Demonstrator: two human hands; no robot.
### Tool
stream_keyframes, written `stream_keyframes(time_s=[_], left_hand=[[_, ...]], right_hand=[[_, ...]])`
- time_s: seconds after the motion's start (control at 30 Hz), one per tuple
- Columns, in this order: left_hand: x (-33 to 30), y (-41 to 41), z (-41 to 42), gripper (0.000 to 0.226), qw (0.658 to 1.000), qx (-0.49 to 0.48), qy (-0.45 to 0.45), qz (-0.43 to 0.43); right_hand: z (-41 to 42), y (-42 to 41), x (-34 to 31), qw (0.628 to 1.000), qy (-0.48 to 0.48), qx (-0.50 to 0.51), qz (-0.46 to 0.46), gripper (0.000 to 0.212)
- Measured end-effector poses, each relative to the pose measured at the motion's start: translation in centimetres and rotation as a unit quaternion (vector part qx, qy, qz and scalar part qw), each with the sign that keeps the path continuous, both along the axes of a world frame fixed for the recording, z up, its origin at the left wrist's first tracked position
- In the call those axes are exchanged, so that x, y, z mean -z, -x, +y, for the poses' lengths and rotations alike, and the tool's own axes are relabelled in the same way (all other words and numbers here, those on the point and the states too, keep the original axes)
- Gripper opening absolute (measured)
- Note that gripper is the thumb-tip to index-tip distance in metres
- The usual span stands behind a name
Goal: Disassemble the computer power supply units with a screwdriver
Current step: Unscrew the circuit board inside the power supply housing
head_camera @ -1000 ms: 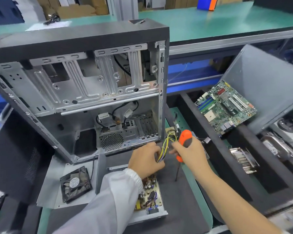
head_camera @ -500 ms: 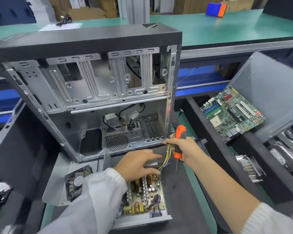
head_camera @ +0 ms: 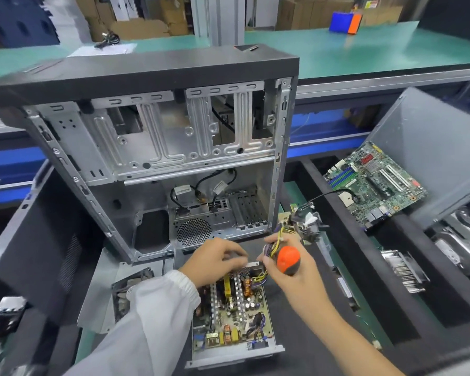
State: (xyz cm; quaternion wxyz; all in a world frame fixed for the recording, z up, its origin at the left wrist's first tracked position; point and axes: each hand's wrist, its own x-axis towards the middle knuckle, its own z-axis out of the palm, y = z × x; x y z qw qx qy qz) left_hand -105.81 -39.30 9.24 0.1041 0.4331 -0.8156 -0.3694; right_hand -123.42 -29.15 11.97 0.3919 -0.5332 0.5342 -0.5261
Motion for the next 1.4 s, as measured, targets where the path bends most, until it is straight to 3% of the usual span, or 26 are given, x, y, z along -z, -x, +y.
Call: stream_keyframes(time_s=[0.17, 0.33, 0.63, 0.83, 0.97, 1.03, 1.1, 1.23, 1.4], left_hand=[[-3.2, 1.4, -1.4, 0.07, 0.964, -0.105, -0.209, 0.13], [-5.6, 5.0, -2.4, 0.075, 0.924, -0.097, -0.335, 0.154], [-5.4, 7.3, -3.6, 0.054, 0.925, -0.151, -0.331, 0.112], [-4.8, 8.3, -3.2, 0.04, 0.91, -0.183, -0.345, 0.138], [-4.5, 8.1, -3.7, 0.034, 0.905, -0.2, -0.344, 0.152], [-4.5, 7.8, -3.8, 0.034, 0.896, -0.206, -0.357, 0.163], [-4.7, 7.8, -3.8, 0.034, 0.894, -0.207, -0.361, 0.168], [-4.7, 7.7, -3.8, 0.035, 0.889, -0.214, -0.368, 0.17], [-4.5, 7.4, -4.1, 0.032, 0.891, -0.212, -0.369, 0.156]], right_hand=[[0.3, -0.7, -0.4, 0.996, -0.026, -0.044, 0.079, 0.041], [-0.3, -1.1, -0.7, 0.992, -0.03, -0.049, 0.113, 0.036], [-1.4, -0.8, -0.7, 0.993, -0.049, -0.04, 0.1, 0.036], [-0.3, 0.9, 0.5, 0.998, -0.017, 0.022, 0.061, 0.045], [-0.1, 3.8, 1.8, 0.979, -0.051, 0.195, 0.032, 0.008], [-1.8, 6.3, 2.5, 0.952, -0.117, 0.283, 0.015, 0.012], [-3.7, 8.9, 2.8, 0.939, -0.19, 0.283, 0.05, 0.015], [-5.6, 10.5, 3.9, 0.896, -0.289, 0.209, 0.265, 0.021], [-6.4, 9.9, 5.2, 0.884, -0.291, 0.224, 0.289, 0.026]])
